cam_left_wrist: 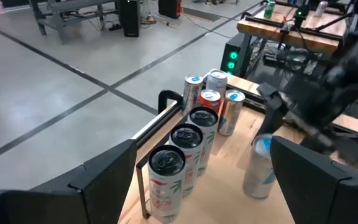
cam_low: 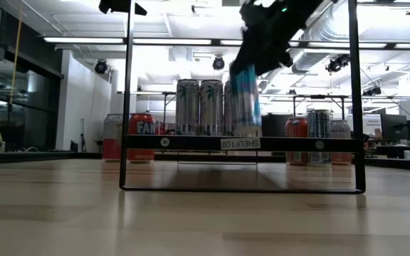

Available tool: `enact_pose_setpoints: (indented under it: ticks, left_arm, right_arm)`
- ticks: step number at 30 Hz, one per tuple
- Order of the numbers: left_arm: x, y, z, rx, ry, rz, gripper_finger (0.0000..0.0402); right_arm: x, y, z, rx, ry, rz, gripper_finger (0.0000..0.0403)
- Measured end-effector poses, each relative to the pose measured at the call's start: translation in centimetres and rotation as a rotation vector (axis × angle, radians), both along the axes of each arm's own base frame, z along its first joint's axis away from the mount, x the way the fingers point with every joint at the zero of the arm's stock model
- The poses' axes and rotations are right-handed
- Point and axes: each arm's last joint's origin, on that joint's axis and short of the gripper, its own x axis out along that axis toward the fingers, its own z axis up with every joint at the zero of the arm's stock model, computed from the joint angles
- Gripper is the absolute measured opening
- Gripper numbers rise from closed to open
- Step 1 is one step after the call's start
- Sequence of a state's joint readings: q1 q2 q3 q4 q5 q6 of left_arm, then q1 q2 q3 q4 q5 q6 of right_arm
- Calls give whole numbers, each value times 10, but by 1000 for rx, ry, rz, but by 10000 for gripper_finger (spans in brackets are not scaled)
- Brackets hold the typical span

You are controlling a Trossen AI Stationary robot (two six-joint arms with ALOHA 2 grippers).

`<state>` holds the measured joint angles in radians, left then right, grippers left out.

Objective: Place canned beverage on shelf
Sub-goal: Put the bottom left blue soda can on the shelf

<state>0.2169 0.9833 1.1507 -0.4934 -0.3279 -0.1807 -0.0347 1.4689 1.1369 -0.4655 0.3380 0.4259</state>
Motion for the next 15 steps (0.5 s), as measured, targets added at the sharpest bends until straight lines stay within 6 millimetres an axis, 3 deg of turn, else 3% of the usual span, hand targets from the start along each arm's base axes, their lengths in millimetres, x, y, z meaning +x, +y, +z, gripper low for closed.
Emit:
enact_pose_setpoints:
  ticks: [5,8,15]
  left_arm:
    - [0,0,0,0,0,0,326]
    - [0,0,0,0,0,0,326]
    - [0,0,0,9,5,-2,326]
  right_arm:
    - [22,1,-11,-6,-10,-164,218]
    - [25,2,-20,2,-5,-234,218]
    - [26,7,-18,-55,-26,-277,218]
